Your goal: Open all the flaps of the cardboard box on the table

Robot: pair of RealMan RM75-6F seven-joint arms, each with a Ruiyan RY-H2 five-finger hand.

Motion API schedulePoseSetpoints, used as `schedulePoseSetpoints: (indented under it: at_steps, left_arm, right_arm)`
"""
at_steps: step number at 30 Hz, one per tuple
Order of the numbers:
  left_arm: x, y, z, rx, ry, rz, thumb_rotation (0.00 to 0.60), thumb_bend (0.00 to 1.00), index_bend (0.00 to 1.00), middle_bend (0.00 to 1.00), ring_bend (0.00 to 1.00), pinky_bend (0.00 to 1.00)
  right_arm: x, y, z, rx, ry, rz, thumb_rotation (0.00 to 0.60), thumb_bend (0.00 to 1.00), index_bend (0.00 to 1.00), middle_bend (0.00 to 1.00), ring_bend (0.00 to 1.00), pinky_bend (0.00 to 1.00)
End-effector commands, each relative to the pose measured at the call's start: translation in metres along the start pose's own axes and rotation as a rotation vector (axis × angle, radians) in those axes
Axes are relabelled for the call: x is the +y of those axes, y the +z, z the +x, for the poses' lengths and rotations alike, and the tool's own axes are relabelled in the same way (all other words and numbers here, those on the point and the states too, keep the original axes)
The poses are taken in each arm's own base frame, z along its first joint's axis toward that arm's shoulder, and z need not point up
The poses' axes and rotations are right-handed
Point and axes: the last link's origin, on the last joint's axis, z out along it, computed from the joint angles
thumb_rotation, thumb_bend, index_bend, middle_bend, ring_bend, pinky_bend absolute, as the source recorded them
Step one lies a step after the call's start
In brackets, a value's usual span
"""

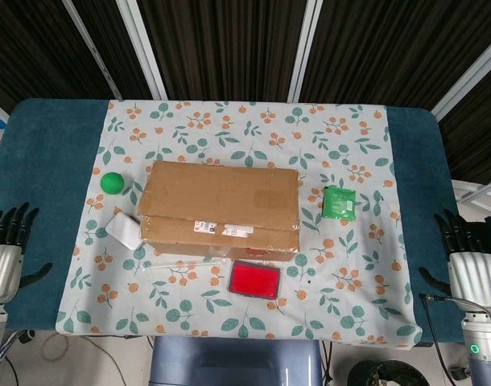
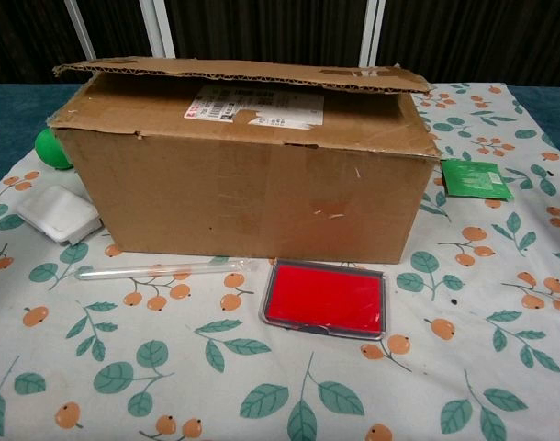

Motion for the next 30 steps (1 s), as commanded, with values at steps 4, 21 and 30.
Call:
schedulePoseSetpoints:
  at_steps: [4, 21, 30]
  left_arm:
    - [-0.0002, -0.0001, 0.0000, -0.001, 0.001, 0.001, 0.600, 0.02, 0.00, 0.00, 0.00, 0.00]
    - [-0.0006, 0.0021, -0.0013, -0.004, -0.025, 0.012, 0.600, 0.03, 0.00, 0.00, 0.00, 0.00]
    - [0.0074, 0.0028, 0.0075, 0.036, -0.030, -0.015, 0.600, 0.05, 0.00, 0.00, 0.00, 0.00]
  right_arm:
    - [0.0001, 0.0002, 0.0001, 0.001, 0.000, 0.000, 0.600, 0.24, 0.00, 0.00, 0.00, 0.23]
    - [-0.0002, 0.0046, -0.0055, -0.006, 0.002, -0.020, 0.600, 0.24, 0.00, 0.00, 0.00, 0.23]
    - [0.0018, 0.0053, -0.0058, 0.000, 0.019, -0.047, 0.600, 0.24, 0.00, 0.00, 0.00, 0.23]
